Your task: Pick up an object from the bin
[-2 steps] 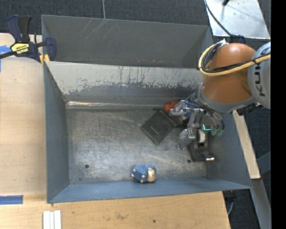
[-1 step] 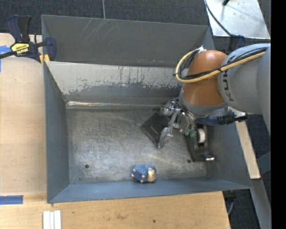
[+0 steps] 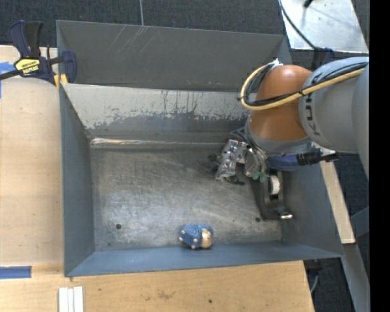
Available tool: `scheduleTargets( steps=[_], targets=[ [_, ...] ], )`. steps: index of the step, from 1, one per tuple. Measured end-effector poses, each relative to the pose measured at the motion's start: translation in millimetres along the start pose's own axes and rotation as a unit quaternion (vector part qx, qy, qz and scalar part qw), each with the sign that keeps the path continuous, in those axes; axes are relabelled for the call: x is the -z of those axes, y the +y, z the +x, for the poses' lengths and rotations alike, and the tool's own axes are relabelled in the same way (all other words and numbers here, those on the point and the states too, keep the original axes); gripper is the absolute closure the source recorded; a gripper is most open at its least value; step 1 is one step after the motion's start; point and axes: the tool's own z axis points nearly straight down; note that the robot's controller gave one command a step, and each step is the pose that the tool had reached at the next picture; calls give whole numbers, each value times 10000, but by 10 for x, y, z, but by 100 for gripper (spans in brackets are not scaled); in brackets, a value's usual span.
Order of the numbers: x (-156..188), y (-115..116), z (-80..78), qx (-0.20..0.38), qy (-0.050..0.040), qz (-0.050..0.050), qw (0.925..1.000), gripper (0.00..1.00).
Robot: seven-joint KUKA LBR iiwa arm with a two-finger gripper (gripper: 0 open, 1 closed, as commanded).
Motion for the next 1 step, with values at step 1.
scheduleTargets(
  steps=[1],
  targets=[
    [1502,-4,-252,173,93,5,9998,100]
  ],
)
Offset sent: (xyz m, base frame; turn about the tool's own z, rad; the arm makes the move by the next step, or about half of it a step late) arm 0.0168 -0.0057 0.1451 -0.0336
